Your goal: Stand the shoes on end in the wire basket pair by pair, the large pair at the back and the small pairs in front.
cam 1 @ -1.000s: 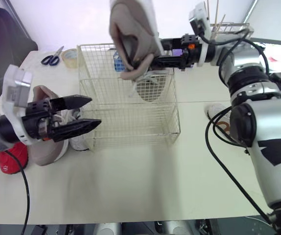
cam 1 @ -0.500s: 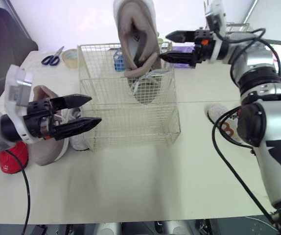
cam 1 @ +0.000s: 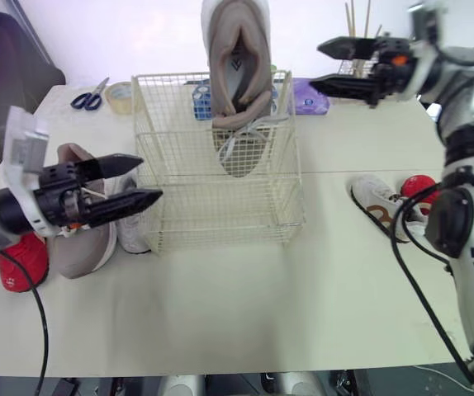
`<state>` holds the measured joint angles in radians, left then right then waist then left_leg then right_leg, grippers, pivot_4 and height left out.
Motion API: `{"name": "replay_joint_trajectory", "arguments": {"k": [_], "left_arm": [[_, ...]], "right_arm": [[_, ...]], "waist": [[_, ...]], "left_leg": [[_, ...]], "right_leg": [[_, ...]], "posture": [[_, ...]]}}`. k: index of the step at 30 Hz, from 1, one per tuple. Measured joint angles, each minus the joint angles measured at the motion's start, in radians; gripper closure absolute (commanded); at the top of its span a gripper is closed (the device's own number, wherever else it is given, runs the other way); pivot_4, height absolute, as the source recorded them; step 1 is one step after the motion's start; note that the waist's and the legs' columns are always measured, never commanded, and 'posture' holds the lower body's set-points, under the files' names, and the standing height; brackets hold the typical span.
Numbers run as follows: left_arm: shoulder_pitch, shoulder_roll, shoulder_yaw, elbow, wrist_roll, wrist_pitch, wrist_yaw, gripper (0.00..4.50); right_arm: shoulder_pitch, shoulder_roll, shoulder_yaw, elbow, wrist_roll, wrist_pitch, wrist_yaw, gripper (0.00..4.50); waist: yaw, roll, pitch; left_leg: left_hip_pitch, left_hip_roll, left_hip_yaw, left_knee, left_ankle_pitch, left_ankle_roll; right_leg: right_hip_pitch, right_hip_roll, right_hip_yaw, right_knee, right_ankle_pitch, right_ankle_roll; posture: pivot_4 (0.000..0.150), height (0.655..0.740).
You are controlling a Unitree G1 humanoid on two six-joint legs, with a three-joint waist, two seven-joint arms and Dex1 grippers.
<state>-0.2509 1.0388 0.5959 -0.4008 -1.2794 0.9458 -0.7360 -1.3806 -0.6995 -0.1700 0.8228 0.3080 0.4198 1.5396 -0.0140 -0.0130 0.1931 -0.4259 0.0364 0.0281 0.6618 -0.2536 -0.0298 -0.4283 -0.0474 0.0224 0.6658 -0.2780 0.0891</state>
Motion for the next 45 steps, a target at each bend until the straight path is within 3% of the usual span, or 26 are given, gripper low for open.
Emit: {"name": "replay_joint_trajectory", "arguments": {"k": [4, 7, 10, 16, 23, 31, 39, 45], "left_arm": [[-0.015, 0.092, 0.161, 0.116, -0.024, 0.041, 0.049, 0.0], [0.089, 0.166, 0.279, 0.193, 0.114, 0.048, 0.038, 0.0], [0.222, 0.22, 0.373, 0.386, 0.275, 0.091, -0.023, 0.0], [0.227, 0.235, 0.266, 0.655, 0.385, 0.09, -0.172, 0.0], [0.0, 0.165, -0.055, 0.821, 0.469, 0.062, -0.267, 0.0], [-0.207, 0.108, -0.31, 1.075, 0.666, -0.095, -0.389, 0.0], [-0.368, 0.085, -0.434, 1.238, 0.803, -0.153, -0.519, 0.0], [-0.512, 0.016, -0.469, 1.391, 0.908, -0.216, -0.511, 0.0]], "right_arm": [[0.103, -0.045, -0.113, -0.417, 0.272, 0.419, -0.068, 0.03], [0.14, -0.037, -0.172, -0.617, 0.466, 0.673, -0.155, 0.03], [0.257, -0.028, -0.113, -0.834, 0.605, 0.823, -0.182, 0.03], [0.345, 0.011, 0.078, -0.96, 0.613, 0.78, -0.198, 0.03], [0.359, -0.019, 0.23, -1.062, 0.49, 0.631, -0.245, 0.03], [0.323, -0.075, 0.263, -1.129, 0.458, 0.594, -0.266, 0.03], [0.296, -0.148, 0.262, -1.144, 0.504, 0.617, -0.207, 0.03], [0.256, -0.158, 0.31, -1.143, 0.437, 0.561, -0.216, 0.03]], "waist": [[-0.007, 0.0, 0.0], [-0.016, 0.001, 0.0], [-0.027, -0.001, -0.001], [-0.022, -0.001, -0.001], [-0.006, -0.005, -0.002], [-0.001, -0.006, -0.003], [-0.001, -0.006, -0.003], [0.01, -0.006, -0.003]], "left_leg": [[0.002, 0.001, -0.001, 0.0, 0.0, 0.0], [0.006, 0.001, 0.001, -0.003, 0.0, 0.0], [0.011, 0.002, 0.005, -0.009, 0.0, 0.0], [0.01, 0.001, 0.006, -0.01, 0.0, 0.0], [0.006, 0.001, 0.006, -0.008, 0.0, 0.0], [0.005, 0.001, 0.006, -0.007, 0.0, 0.0], [0.004, 0.001, 0.005, -0.004, 0.0, 0.0], [0.002, 0.0, 0.002, 0.002, 0.0, 0.001]], "right_leg": [[0.0, 0.001, -0.001, 0.0, 0.0, 0.0], [0.002, 0.001, 0.0, 0.001, 0.0, 0.0], [0.003, 0.001, 0.0, 0.001, 0.0, -0.001], [0.002, -0.001, 0.0, -0.001, 0.0, -0.001], [-0.001, 0.0, 0.0, 0.0, 0.0, 0.0], [-0.001, 0.001, 0.0, 0.0, 0.0, 0.0], [-0.001, 0.001, -0.001, 0.001, 0.0, 0.0], [0.0, 0.001, -0.002, 0.003, 0.0, 0.0]], "posture": [[0.15, 0.74], [0.15, 0.74], [0.15, 0.74], [0.15, 0.74], [0.15, 0.74], [0.15, 0.74], [0.15, 0.74], [0.15, 0.74]]}}
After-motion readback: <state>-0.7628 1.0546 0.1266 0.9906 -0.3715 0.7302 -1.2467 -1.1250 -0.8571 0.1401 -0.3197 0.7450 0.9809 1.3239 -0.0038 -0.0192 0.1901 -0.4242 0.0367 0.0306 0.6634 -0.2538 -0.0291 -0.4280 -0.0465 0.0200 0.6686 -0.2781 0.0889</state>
